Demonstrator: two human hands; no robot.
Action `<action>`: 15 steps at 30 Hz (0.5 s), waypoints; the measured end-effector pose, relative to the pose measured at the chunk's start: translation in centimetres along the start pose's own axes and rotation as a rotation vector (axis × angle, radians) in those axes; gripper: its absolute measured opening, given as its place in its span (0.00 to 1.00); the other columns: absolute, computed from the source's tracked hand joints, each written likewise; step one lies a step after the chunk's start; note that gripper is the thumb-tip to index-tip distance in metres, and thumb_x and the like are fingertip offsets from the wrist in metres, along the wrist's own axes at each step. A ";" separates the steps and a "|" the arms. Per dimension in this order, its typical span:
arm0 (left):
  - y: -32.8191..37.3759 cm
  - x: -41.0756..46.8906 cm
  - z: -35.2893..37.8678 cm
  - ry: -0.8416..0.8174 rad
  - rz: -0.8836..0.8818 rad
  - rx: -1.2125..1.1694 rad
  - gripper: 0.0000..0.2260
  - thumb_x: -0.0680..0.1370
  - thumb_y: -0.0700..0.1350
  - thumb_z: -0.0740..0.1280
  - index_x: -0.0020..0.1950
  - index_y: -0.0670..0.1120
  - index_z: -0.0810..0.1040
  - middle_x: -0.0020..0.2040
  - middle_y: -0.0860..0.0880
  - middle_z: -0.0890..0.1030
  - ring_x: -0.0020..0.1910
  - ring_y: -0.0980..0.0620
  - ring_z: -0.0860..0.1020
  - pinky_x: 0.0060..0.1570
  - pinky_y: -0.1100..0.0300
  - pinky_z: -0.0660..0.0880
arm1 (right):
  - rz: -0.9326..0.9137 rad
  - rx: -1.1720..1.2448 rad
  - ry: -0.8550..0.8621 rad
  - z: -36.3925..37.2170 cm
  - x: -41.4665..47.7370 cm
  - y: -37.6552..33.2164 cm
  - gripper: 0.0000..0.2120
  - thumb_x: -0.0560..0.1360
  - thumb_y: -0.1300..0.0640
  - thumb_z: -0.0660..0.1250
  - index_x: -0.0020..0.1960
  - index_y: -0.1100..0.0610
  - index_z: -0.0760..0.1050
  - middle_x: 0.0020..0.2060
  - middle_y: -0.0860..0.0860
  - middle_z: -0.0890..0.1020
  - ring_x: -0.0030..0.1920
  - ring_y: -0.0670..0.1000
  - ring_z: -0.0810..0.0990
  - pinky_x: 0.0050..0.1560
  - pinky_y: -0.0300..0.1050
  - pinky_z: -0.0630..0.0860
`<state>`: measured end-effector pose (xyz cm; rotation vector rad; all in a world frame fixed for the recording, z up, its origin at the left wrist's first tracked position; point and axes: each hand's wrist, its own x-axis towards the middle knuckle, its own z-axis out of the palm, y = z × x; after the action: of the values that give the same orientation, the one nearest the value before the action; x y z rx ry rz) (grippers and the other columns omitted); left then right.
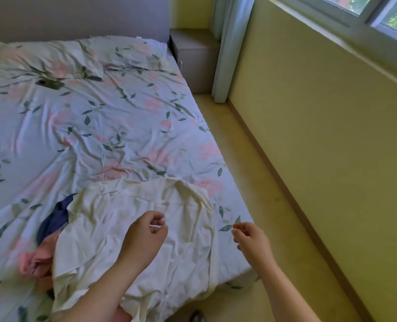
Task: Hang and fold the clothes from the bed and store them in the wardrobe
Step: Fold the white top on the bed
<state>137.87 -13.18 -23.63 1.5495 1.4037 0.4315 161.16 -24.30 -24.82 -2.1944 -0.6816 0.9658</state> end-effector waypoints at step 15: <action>-3.4 9.9 7.3 0.058 -0.249 0.081 0.06 0.77 0.45 0.66 0.54 0.53 0.76 0.48 0.55 0.79 0.44 0.60 0.78 0.38 0.68 0.70 | 0.153 -0.181 -0.229 3.1 20.9 4.2 0.08 0.78 0.57 0.63 0.52 0.60 0.77 0.41 0.54 0.80 0.38 0.51 0.78 0.36 0.41 0.73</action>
<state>144.34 -7.65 -33.13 1.4115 1.6530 0.2725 172.02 -12.12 -38.82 -2.3425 -0.7390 1.2942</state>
